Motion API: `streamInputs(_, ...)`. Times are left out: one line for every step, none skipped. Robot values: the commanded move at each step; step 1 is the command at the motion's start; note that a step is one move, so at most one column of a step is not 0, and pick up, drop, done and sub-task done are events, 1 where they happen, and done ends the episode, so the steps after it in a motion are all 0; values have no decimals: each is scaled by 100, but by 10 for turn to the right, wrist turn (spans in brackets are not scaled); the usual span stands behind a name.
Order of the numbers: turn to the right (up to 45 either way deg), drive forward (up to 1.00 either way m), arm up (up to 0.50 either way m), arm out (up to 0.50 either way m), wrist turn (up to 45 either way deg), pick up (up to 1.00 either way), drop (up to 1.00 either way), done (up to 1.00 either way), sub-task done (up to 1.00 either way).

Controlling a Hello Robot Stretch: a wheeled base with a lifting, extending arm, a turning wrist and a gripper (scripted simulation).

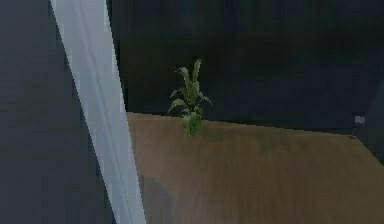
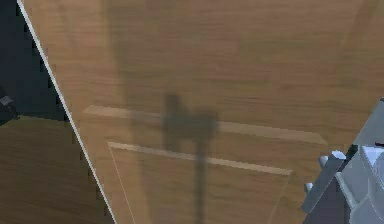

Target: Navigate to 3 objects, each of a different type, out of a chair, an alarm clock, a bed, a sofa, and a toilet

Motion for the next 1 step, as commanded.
streamInputs(0,5,0,0,0,0,0,0,0)
